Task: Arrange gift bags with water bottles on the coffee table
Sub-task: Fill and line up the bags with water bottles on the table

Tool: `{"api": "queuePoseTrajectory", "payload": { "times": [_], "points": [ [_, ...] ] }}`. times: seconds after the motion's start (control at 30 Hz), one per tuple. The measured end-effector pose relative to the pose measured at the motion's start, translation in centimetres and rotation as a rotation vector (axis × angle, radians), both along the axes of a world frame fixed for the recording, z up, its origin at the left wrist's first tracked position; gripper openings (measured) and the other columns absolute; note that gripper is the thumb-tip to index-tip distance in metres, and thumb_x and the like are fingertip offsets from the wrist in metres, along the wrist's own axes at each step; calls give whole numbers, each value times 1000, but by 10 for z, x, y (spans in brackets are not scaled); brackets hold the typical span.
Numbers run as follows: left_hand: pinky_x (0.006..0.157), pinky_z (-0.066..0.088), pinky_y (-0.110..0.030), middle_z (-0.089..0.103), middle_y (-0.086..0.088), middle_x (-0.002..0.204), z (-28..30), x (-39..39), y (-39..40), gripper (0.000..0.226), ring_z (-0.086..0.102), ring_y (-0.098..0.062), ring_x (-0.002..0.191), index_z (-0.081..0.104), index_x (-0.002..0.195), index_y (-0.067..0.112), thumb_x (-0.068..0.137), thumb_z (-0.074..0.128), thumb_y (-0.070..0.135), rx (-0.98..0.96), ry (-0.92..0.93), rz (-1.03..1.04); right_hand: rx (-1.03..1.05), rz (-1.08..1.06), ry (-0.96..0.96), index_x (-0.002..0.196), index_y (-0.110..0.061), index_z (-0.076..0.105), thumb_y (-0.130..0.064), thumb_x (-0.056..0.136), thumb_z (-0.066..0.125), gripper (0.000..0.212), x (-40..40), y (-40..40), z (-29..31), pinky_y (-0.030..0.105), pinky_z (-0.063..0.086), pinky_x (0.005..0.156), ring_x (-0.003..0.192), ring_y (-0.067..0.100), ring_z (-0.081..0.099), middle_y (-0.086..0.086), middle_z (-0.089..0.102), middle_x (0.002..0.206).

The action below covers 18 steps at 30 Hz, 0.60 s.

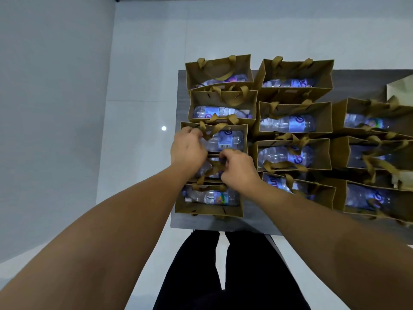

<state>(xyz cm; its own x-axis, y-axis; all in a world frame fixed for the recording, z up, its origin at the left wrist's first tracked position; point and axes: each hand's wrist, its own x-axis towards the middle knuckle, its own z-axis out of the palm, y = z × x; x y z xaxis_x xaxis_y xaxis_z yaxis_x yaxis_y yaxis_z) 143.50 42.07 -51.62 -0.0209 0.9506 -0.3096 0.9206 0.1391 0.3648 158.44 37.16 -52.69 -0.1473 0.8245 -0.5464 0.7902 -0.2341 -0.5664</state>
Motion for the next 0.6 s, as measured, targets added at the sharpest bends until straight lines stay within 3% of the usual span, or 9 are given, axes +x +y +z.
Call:
{"api": "queuePoseTrajectory", "payload": {
  "times": [0.1, 0.17, 0.23, 0.37, 0.5, 0.6],
  "points": [
    [91, 49, -38, 58, -8, 127, -4, 16, 12, 33, 53, -26, 112, 61, 127, 16, 95, 61, 19, -14, 53, 119, -16, 59, -53, 126, -12, 63, -8, 84, 64, 42, 14, 3, -7, 40, 51, 97, 113, 29, 59, 9, 64, 121],
    [94, 49, -40, 51, -10, 130, -5, 18, 20, 45, 51, -29, 116, 49, 133, 13, 92, 65, 20, -64, 90, 368, -51, 109, -79, 124, -15, 62, -7, 87, 61, 38, 20, 2, -12, 44, 54, 91, 108, 31, 60, 10, 64, 116],
    [91, 49, -37, 53, -9, 122, -8, 14, 26, 49, 54, -27, 111, 44, 136, 11, 93, 66, 20, -195, -4, 558, -95, 166, -108, 121, -16, 62, -10, 91, 59, 30, 22, 1, -14, 45, 56, 84, 101, 33, 62, 11, 64, 108],
    [75, 46, -32, 62, -9, 104, -17, 2, 26, 27, 57, -23, 86, 59, 122, 10, 99, 60, 24, -305, -4, 512, -110, 209, -199, 114, -16, 66, -21, 91, 66, 24, 22, 5, -15, 40, 55, 78, 98, 31, 64, 8, 67, 104],
    [72, 47, -31, 66, -12, 104, -20, -16, 24, 22, 56, -23, 81, 66, 116, 8, 98, 64, 20, -302, 43, 488, -93, 353, -326, 86, -15, 60, -12, 86, 67, 8, 12, 9, -11, 35, 43, 64, 83, 29, 61, 6, 62, 87],
    [70, 48, -31, 64, -11, 94, -21, -24, 23, 19, 57, -25, 79, 69, 109, 6, 95, 66, 18, -301, 49, 466, -52, 324, -346, 87, -15, 60, -13, 87, 65, 6, 9, 6, -9, 35, 41, 62, 83, 30, 62, 6, 62, 88]
  ]
}}
